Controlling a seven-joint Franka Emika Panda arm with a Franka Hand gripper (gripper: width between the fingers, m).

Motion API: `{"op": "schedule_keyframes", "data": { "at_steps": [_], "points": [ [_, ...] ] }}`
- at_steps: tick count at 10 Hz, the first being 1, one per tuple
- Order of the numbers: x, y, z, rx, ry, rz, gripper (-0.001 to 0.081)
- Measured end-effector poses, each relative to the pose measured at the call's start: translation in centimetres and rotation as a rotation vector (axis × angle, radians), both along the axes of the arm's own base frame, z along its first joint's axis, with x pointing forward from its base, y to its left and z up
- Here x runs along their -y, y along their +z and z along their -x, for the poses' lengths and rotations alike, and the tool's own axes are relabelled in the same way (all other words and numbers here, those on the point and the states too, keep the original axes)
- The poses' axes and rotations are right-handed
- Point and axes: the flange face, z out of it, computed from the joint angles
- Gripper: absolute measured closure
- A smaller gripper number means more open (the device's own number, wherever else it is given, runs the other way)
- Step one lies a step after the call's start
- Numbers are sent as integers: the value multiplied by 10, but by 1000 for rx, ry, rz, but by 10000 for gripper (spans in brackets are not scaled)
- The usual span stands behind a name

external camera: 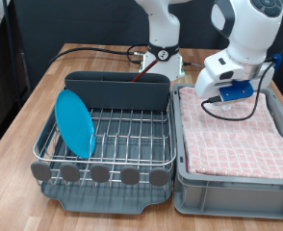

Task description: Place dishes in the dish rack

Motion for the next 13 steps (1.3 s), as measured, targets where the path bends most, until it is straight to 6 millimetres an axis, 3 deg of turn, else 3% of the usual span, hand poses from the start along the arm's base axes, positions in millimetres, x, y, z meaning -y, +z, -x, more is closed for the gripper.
{"op": "schedule_keyframes", "data": {
  "at_steps": [1, 2, 3, 4, 5, 8, 13],
  "points": [
    [0, -1, 0, 1, -1, -1, 432],
    [0, -1, 1, 2, -2, -2, 432],
    [0, -1, 1, 1, -3, -2, 634],
    [1, -1, 1, 1, -4, -3, 634],
    [1, -1, 1, 1, -6, -2, 735],
    [6, 6, -2, -5, -16, 1, 735],
    [22, 51, -12, 14, -22, 12, 735]
  ]
}}
